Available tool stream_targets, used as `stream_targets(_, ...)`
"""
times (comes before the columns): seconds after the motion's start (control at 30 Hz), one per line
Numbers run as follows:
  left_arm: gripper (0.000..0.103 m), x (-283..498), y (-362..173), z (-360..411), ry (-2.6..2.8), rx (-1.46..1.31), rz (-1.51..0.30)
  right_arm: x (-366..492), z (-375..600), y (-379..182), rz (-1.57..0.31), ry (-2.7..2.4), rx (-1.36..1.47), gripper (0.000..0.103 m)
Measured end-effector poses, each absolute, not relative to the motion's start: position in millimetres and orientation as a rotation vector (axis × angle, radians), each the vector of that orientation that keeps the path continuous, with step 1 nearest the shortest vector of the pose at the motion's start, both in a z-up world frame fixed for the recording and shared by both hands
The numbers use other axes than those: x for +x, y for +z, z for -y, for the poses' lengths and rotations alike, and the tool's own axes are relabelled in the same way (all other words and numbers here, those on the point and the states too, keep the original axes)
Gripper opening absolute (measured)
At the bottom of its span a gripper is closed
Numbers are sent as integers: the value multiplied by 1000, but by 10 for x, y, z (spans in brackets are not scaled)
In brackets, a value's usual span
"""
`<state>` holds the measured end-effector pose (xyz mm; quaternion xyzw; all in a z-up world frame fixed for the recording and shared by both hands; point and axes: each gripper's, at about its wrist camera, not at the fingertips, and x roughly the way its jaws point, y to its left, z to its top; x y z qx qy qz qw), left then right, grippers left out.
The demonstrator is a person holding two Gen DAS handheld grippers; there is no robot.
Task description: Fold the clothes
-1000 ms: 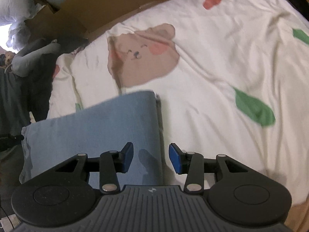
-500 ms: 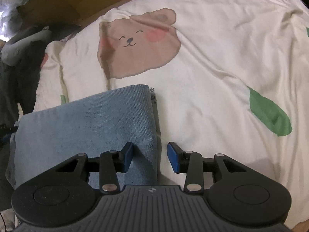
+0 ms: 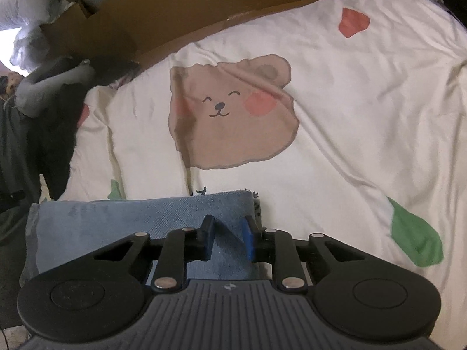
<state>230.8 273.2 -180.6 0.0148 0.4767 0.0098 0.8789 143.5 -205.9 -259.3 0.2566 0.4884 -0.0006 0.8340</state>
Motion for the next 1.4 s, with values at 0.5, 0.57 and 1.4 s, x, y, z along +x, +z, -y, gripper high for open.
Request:
stream_targets(0.5, 48, 2418, -2354, -2958, 111, -54, -1107, 1425, 2167, -2726, -1065, 9, 581, 22)
stream_targets(0.57, 48, 2400, -2301, -2972, 102, -47, -1098, 1319, 2218, -2708, -1050, 31, 619, 25)
stream_targets(1.4, 46, 1606, -2084, -3373, 26, -105, -1138, 576, 2319, -3210, -1088, 210, 971, 42)
